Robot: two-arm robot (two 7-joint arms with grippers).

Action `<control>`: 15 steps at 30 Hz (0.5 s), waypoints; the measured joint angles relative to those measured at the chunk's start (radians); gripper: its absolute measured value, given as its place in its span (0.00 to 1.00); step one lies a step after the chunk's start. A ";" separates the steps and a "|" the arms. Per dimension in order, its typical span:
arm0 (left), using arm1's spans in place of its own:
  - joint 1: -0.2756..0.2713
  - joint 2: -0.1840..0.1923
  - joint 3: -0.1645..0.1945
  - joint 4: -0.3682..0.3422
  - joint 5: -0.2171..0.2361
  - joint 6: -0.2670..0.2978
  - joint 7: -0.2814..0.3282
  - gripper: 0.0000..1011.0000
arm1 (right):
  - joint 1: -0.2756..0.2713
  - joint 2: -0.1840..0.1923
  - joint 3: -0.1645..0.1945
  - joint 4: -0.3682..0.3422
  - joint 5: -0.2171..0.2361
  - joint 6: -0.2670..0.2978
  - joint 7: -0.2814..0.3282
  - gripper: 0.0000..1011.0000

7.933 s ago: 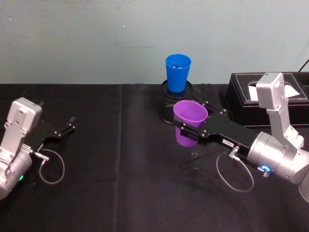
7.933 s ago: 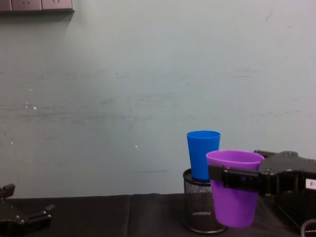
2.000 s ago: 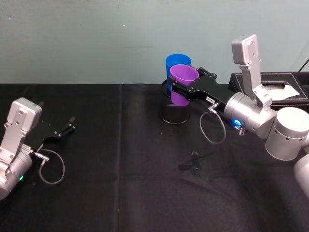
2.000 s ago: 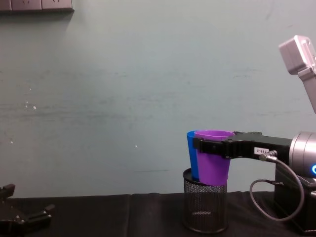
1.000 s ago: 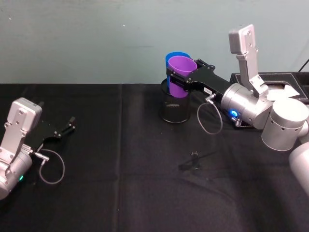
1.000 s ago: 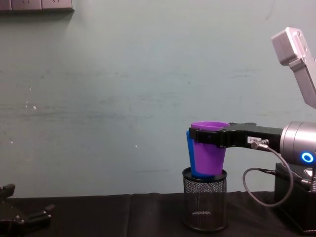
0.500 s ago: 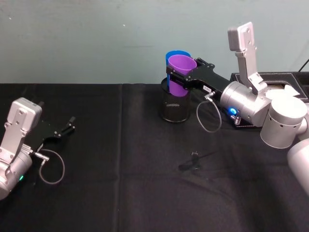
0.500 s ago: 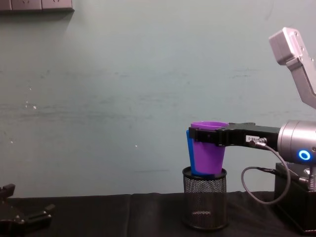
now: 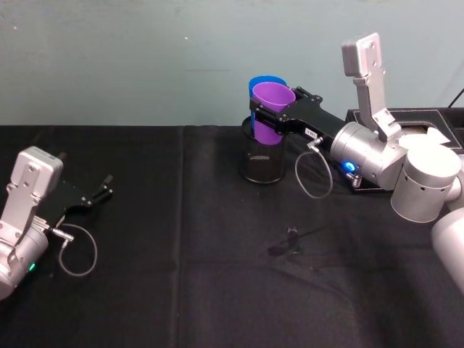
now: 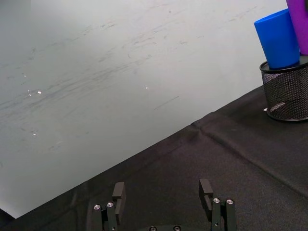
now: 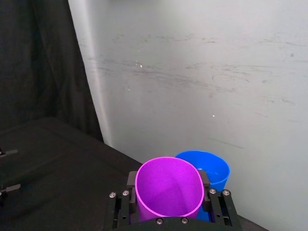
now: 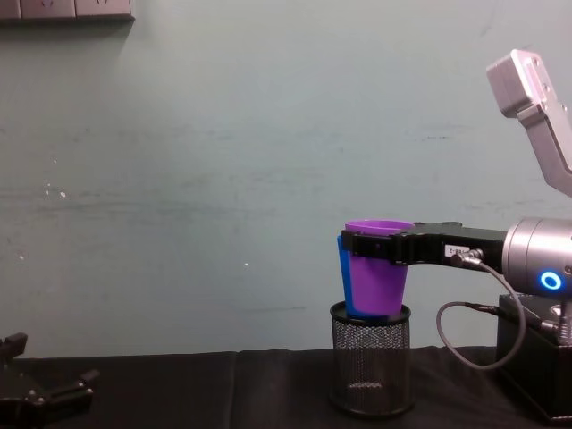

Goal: Pick up one cup with a gripper and tap it against the other cup.

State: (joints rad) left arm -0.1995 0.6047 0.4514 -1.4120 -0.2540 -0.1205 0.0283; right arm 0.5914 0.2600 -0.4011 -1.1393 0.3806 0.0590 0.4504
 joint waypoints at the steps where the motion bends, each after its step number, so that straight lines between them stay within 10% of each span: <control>1: 0.000 0.000 0.000 0.000 0.000 0.000 0.000 0.99 | 0.000 0.000 0.000 0.000 0.000 0.000 0.000 0.73; 15: 0.000 0.000 0.000 0.000 0.000 0.000 0.000 0.99 | -0.001 0.001 0.000 -0.002 0.000 -0.001 0.000 0.73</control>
State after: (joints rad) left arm -0.1995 0.6047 0.4514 -1.4120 -0.2539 -0.1206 0.0283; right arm 0.5900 0.2612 -0.4012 -1.1408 0.3806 0.0580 0.4503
